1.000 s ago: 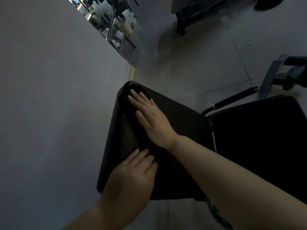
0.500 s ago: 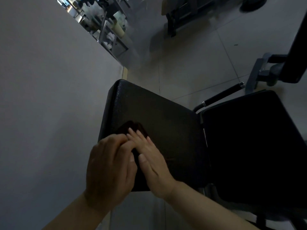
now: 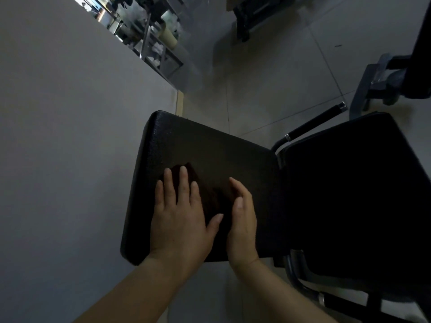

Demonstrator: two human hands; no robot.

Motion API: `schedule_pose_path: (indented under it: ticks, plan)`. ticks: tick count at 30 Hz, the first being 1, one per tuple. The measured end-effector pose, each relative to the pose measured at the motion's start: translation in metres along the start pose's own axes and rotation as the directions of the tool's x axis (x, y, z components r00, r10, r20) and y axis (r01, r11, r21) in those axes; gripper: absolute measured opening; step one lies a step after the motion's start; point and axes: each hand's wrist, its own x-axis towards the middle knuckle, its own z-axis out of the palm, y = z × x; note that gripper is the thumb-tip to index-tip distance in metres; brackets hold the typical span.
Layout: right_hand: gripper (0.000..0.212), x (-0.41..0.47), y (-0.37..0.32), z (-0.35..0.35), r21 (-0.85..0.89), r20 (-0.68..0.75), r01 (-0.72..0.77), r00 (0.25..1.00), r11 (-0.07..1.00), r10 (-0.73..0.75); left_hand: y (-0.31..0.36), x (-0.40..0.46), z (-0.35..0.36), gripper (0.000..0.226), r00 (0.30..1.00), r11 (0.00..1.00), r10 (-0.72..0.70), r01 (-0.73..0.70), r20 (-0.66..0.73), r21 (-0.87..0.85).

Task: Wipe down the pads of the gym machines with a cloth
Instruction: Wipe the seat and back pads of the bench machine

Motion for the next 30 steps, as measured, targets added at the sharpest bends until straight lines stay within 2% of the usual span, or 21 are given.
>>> schedule_pose_path:
  ticks: [2,4,6,10,13,14,17,18,21,24,27,30]
  plan:
    - [0.047,0.008,0.015,-0.013,-0.306,0.071,0.016,0.997,0.952,0.006,0.011,0.004,-0.004,0.085,0.998,0.994,-0.045,0.042,0.033,0.100]
    - [0.055,0.014,0.028,-0.022,-0.600,0.170,0.065,0.984,0.797,0.048,0.019,0.012,-0.003,0.085,0.998,0.992,-0.058,0.056,0.017,0.113]
    - [0.065,0.019,0.035,-0.029,-0.723,0.237,0.110,0.967,0.682,0.095,0.019,0.017,0.002,0.084,0.997,0.994,-0.074,0.074,0.001,0.084]
    - [0.057,0.023,0.040,-0.040,-0.779,0.268,0.147,0.957,0.609,0.112,0.010,0.014,0.008,0.075,1.000,0.995,-0.003,0.003,-0.001,0.103]
    - [0.052,0.024,0.045,-0.046,-0.783,0.259,0.140,0.959,0.606,0.113,0.001,-0.012,0.015,0.058,0.997,0.992,0.070,-0.071,0.010,0.106]
    - [0.052,0.024,0.046,-0.046,-0.774,0.261,0.139,0.959,0.617,0.112,-0.004,-0.024,0.020,0.053,0.995,0.991,0.099,-0.096,-0.024,0.089]
    - [0.055,0.022,0.049,-0.045,-0.762,0.257,0.138,0.961,0.633,0.100,-0.023,-0.055,0.031,0.059,0.979,0.984,0.157,-0.166,-0.127,-0.065]
    - [0.057,0.022,0.049,-0.045,-0.767,0.250,0.141,0.964,0.626,0.088,-0.027,-0.056,0.032,0.061,0.977,0.984,0.159,-0.168,-0.142,-0.059]
    - [0.060,0.024,0.051,-0.045,-0.785,0.237,0.139,0.968,0.604,0.086,-0.021,-0.024,0.019,0.075,0.996,0.995,0.066,-0.071,-0.059,-0.072]
    - [0.061,0.024,0.051,-0.043,-0.786,0.241,0.137,0.966,0.602,0.096,-0.019,0.039,0.006,0.103,0.996,0.996,-0.068,0.071,-0.064,0.056]
    - [0.060,0.025,0.050,-0.044,-0.784,0.238,0.135,0.967,0.606,0.094,-0.029,0.097,-0.010,0.103,0.987,0.988,-0.137,0.143,-0.088,0.061]
    - [0.058,0.024,0.049,-0.044,-0.772,0.242,0.138,0.967,0.620,0.086,-0.038,0.104,-0.014,0.089,0.978,0.985,-0.165,0.157,-0.125,-0.070]
